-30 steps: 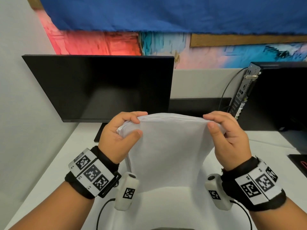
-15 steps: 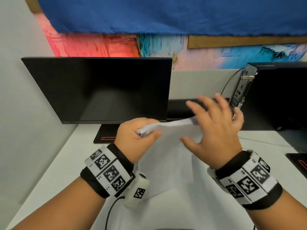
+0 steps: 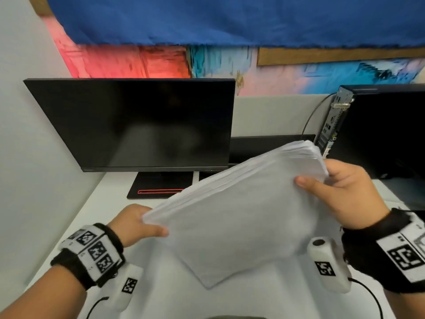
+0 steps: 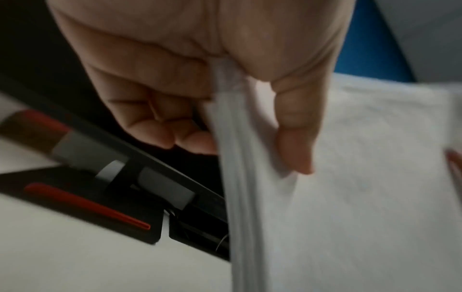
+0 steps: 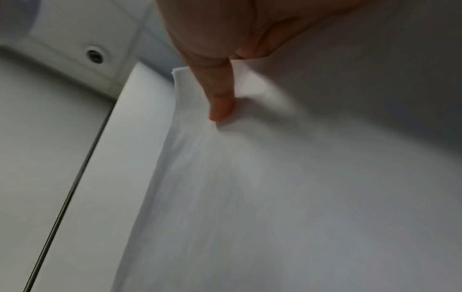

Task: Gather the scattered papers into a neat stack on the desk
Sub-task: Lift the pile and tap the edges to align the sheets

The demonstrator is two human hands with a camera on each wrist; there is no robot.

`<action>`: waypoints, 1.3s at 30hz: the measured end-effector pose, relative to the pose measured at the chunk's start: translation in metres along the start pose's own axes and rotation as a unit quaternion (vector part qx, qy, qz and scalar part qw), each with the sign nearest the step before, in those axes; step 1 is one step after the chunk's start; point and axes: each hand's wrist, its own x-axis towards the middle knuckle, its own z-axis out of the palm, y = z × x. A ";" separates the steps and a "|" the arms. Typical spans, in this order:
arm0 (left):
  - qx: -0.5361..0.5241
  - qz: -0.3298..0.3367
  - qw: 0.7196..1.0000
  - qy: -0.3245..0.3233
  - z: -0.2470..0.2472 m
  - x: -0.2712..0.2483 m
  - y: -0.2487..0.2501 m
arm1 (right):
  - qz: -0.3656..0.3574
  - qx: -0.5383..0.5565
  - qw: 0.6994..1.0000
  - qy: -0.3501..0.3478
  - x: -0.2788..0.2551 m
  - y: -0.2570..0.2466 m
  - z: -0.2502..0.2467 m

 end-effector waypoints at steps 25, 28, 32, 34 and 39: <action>-0.255 0.096 0.943 0.189 0.054 0.000 0.009 | 0.239 0.045 0.965 0.102 -0.049 0.108 0.034; -0.266 0.148 0.926 0.222 0.050 -0.001 0.018 | 0.243 0.054 0.963 0.106 -0.047 0.109 0.034; -0.223 0.142 0.933 0.243 0.048 -0.003 0.026 | 0.243 0.058 0.963 0.104 -0.045 0.111 0.034; -0.227 0.121 0.934 0.247 0.048 0.001 0.025 | 0.240 0.057 0.964 0.104 -0.043 0.113 0.035; -0.262 0.122 0.921 0.262 0.044 0.006 0.027 | 0.243 0.065 0.961 0.111 -0.041 0.119 0.036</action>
